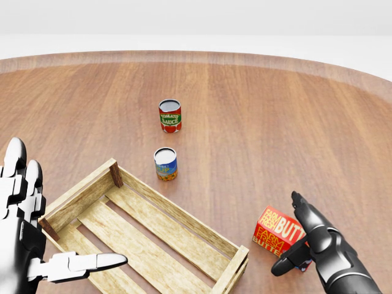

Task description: Pick up the butter and put it in the tray.

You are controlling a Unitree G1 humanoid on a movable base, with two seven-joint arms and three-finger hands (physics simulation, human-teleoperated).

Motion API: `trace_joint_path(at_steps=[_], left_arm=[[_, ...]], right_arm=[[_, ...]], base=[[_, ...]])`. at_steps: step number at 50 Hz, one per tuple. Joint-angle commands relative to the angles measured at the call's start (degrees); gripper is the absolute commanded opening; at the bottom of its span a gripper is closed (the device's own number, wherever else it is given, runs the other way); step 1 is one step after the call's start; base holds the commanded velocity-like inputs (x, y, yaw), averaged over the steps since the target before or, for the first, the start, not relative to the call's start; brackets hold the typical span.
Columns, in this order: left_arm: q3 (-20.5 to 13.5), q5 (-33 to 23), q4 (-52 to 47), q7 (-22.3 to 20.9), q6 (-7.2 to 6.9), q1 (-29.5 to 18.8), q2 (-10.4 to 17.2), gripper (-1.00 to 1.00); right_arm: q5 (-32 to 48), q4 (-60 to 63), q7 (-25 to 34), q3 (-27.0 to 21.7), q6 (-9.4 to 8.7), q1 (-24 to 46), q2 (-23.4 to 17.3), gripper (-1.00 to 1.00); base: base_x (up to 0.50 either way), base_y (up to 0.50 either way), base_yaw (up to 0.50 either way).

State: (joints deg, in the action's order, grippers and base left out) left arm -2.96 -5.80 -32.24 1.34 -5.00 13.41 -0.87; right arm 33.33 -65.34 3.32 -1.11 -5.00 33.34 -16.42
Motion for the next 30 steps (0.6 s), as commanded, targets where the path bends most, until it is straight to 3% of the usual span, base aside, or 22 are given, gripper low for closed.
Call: trace_joint_path(at_steps=[1,28,29,30], left_arm=[[-0.1,-0.1,0.6,0.2,0.0,-0.3,0.0,1.0],[-0.6,-0.1,1.5,0.4,0.0,-0.6,0.1,1.0],[-0.5,-0.2,1.4,0.4,0.0,-0.5,0.0,1.0],[-0.5,-0.2,1.3,0.4,0.0,-0.5,0.0,1.0]], right_arm=[[0.3,-4.3,-1.1,0.4,0.0,1.0,1.0,1.0],[1.2,-8.1,-0.7,1.1,0.0,3.7,2.7,1.0],[0.9,-8.0,-1.5,0.8,0.0,3.8,2.6,0.65],[0.9,-8.0,-1.5,0.8,0.0,3.9,2.6,-0.44]], base=[[0.0,0.0,0.0],[0.0,0.0,0.0],[0.0,0.0,0.0],[0.0,0.0,0.0]])
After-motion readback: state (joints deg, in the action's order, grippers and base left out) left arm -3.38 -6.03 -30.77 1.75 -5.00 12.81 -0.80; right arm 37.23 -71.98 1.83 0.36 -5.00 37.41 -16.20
